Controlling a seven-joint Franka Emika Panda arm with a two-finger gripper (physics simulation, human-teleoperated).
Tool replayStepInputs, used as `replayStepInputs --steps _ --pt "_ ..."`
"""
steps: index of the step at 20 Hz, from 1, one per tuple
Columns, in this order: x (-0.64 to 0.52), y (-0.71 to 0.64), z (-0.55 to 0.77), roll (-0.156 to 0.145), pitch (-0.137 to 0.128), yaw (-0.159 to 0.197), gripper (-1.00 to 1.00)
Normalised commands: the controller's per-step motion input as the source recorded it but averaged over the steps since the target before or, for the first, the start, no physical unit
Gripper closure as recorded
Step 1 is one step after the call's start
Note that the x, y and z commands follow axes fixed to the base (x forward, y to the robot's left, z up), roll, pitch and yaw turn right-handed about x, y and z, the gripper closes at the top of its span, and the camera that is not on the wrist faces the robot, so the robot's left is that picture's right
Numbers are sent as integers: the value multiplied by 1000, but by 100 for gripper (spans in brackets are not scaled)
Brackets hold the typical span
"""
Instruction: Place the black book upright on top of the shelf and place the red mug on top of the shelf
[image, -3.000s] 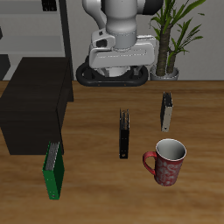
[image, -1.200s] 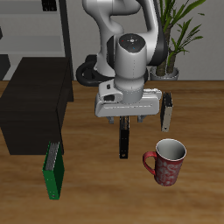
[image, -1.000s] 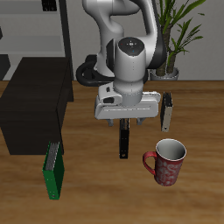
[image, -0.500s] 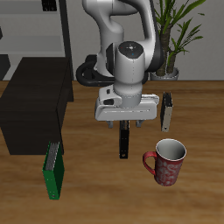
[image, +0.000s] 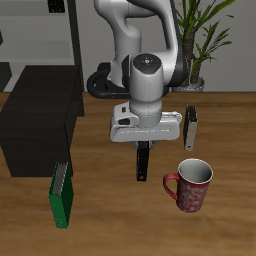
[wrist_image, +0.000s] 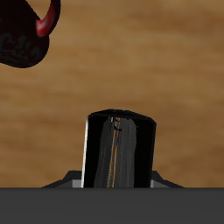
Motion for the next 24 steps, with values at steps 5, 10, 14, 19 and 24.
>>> replayStepInputs --steps 5,10,14,19,24 --pt "-47 -30 104 6 -5 -7 100" --pt "-265 -133 493 11 -39 -15 100" --pt "-348 -140 521 20 -58 11 100" --pt "-396 -213 546 -18 -63 25 100" --pt "-550 -308 580 -18 -69 3 100"
